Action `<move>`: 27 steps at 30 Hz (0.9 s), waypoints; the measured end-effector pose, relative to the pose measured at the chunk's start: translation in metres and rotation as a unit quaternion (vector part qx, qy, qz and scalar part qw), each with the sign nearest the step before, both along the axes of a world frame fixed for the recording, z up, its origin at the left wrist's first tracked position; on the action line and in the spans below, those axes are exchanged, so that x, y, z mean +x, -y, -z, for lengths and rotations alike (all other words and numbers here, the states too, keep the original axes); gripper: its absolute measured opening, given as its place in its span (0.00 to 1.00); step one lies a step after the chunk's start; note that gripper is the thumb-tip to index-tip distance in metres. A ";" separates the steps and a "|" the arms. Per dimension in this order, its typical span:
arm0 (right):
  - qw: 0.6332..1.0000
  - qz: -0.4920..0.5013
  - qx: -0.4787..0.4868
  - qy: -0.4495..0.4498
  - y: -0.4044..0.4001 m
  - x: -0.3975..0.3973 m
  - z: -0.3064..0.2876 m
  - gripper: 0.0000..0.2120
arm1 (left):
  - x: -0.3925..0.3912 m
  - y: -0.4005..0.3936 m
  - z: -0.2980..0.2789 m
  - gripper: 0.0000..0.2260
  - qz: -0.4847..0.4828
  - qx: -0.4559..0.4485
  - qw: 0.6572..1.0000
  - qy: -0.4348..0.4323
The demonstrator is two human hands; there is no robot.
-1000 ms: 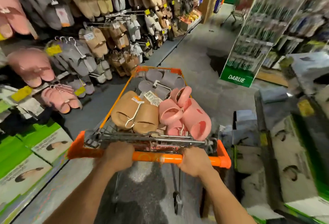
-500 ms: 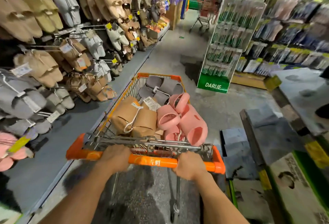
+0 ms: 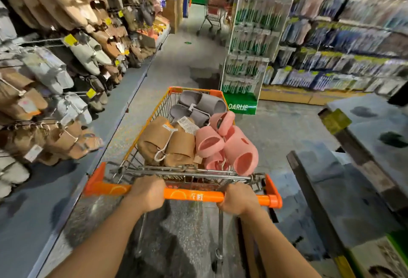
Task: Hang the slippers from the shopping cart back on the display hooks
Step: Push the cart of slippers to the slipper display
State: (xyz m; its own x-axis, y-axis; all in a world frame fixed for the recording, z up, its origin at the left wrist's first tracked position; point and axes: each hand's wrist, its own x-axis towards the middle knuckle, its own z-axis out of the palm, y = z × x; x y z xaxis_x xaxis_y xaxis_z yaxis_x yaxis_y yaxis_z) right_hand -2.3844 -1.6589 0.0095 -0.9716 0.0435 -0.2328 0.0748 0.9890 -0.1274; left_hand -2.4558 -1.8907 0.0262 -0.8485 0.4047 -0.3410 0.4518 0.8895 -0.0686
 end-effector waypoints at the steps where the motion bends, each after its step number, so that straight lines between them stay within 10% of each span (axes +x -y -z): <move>1: 1.000 0.009 -0.007 0.001 -0.005 -0.013 0.001 0.14 | -0.016 -0.007 0.000 0.09 0.011 -0.008 1.000 0.005; 27: 0.999 0.030 -0.002 0.017 -0.147 -0.168 0.001 0.09 | -0.184 -0.150 0.007 0.09 0.057 -0.011 0.998 0.014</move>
